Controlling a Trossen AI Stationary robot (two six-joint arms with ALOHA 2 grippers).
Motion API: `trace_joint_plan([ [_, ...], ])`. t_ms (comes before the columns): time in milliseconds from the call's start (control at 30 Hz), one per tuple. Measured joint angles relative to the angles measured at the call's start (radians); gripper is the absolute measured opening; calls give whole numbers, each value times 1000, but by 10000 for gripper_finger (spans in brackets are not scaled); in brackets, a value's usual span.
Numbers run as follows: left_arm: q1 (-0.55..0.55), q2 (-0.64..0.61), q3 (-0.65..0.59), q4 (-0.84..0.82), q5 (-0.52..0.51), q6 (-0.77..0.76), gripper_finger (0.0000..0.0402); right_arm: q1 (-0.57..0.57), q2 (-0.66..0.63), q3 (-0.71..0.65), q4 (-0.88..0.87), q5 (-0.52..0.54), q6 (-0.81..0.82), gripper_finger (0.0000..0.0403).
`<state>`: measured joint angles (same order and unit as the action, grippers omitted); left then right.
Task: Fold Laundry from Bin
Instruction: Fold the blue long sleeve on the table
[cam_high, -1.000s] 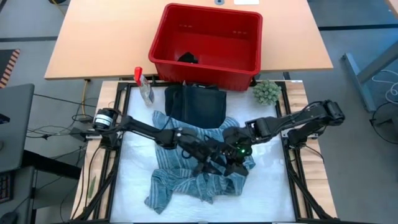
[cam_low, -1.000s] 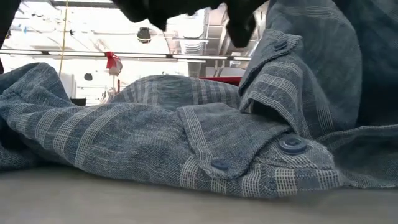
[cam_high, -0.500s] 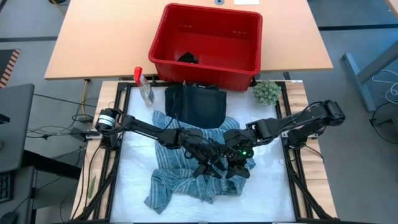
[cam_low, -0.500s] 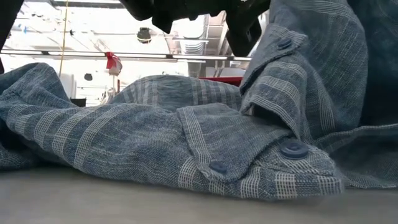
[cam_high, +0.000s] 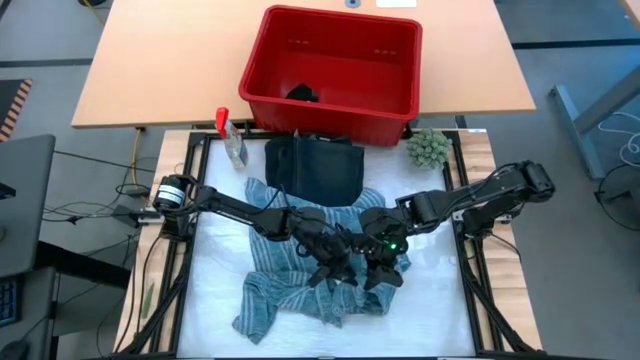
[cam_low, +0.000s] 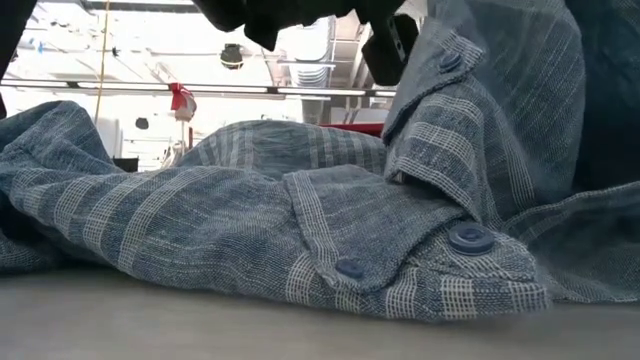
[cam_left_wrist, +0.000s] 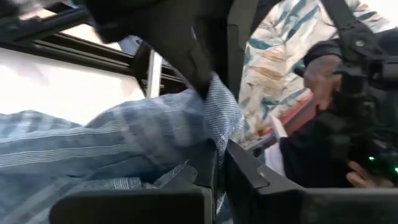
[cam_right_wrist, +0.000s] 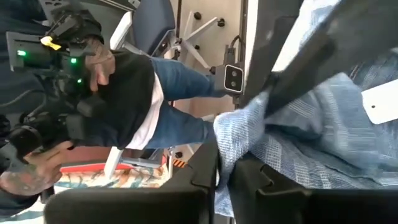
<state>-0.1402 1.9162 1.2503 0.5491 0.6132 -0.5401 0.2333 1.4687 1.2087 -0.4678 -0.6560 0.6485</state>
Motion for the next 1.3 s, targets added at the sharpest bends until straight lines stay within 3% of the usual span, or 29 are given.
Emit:
trace_joint_plan([
  [133,0,-41,0,5,35,-20,2,-4,-25,16,-31,4,-33,88],
  [267,-6,-135,0,-12,62,6,1,-33,-75,67,-177,3,-124,128],
  [400,-36,-295,0,-182,28,70,0,-72,-149,82,-313,65,-191,156],
  [467,-56,-392,0,-293,-37,114,0,-81,-188,82,-389,166,-251,164],
  [633,-118,-624,0,-502,-281,169,0,-75,-239,63,-550,552,-419,168],
  [700,-155,-709,0,-562,-392,172,0,-73,-240,34,-546,624,-507,168],
  [900,-295,-887,1,-749,-742,206,0,-72,-198,-94,-418,662,-788,175],
  [1000,-350,-931,1,-809,-871,190,0,-72,-164,-128,-364,665,-932,190],
  [1200,-400,-960,0,-872,-917,178,0,-82,-74,-176,-390,784,-1098,235],
  [1300,-412,-971,0,-891,-944,157,0,-114,-30,-231,-360,790,-1116,243],
])
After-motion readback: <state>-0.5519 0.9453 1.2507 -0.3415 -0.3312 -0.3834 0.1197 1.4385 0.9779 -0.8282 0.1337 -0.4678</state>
